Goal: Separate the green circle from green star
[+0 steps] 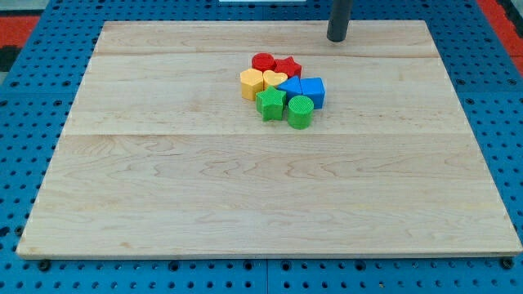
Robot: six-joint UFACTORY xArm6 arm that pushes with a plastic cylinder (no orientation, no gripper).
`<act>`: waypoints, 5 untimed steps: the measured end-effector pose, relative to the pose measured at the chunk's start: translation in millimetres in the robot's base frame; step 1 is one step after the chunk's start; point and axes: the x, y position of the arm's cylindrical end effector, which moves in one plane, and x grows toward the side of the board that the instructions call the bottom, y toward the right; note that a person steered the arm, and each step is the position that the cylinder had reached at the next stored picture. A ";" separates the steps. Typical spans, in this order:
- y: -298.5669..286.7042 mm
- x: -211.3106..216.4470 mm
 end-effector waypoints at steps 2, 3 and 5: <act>0.0 90.7; -8.7 139.5; -67.9 139.6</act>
